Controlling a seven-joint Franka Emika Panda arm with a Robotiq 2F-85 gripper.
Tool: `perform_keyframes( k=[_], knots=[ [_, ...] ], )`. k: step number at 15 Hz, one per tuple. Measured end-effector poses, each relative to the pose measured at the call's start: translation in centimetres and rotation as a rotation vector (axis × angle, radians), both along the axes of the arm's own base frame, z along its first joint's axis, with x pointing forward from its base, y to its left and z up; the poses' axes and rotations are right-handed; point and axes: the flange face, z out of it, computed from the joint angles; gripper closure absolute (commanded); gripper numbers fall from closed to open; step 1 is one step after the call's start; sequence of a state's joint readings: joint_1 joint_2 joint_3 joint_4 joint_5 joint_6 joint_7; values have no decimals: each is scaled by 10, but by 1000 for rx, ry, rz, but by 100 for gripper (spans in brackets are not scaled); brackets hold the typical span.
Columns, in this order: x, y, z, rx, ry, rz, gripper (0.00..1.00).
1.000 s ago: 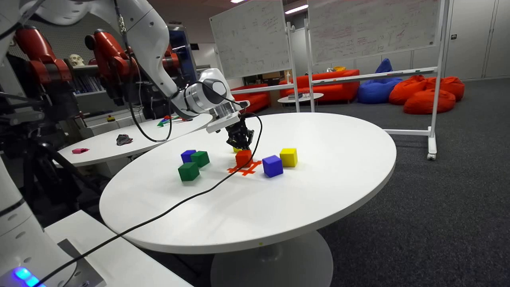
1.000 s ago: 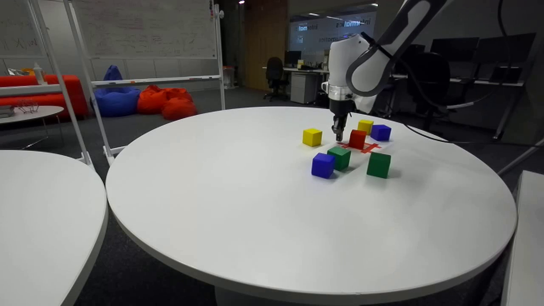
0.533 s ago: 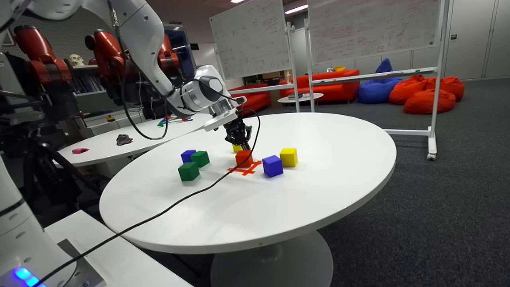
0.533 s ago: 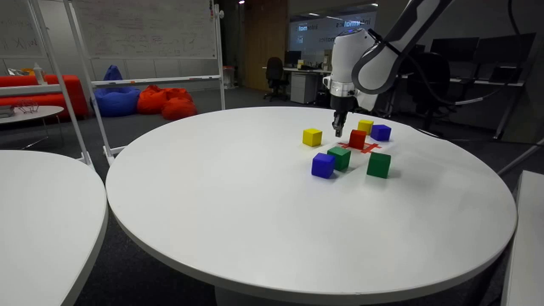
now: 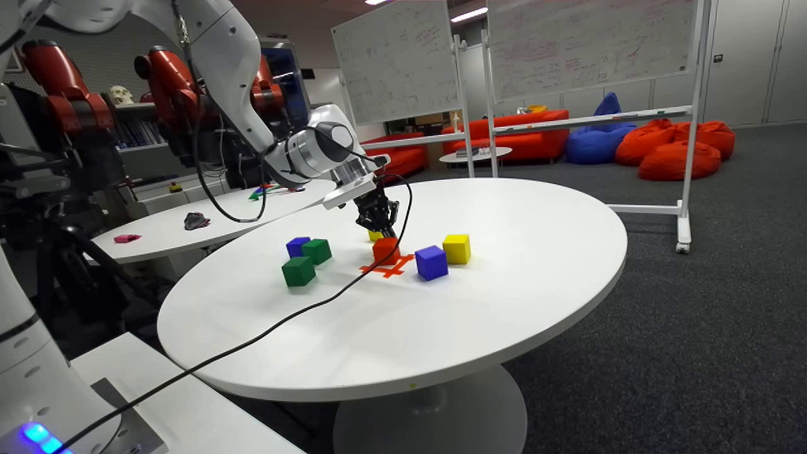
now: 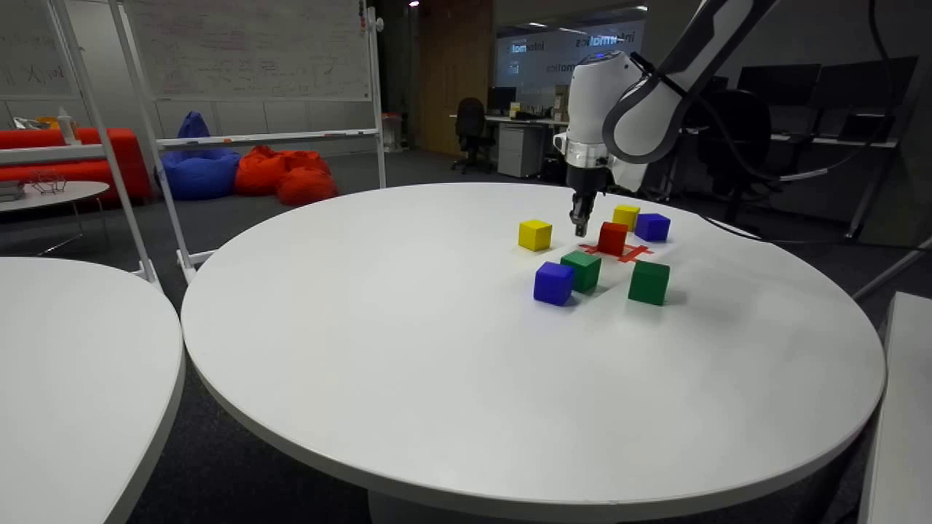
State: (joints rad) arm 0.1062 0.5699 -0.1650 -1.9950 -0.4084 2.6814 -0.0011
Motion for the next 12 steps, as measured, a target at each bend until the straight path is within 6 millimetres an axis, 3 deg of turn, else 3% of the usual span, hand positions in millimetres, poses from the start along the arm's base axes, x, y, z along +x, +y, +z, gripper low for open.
perform_keyframes(
  k=[12],
  knots=[
    [-11,-18,-17,-13,35,-34,100]
  ],
)
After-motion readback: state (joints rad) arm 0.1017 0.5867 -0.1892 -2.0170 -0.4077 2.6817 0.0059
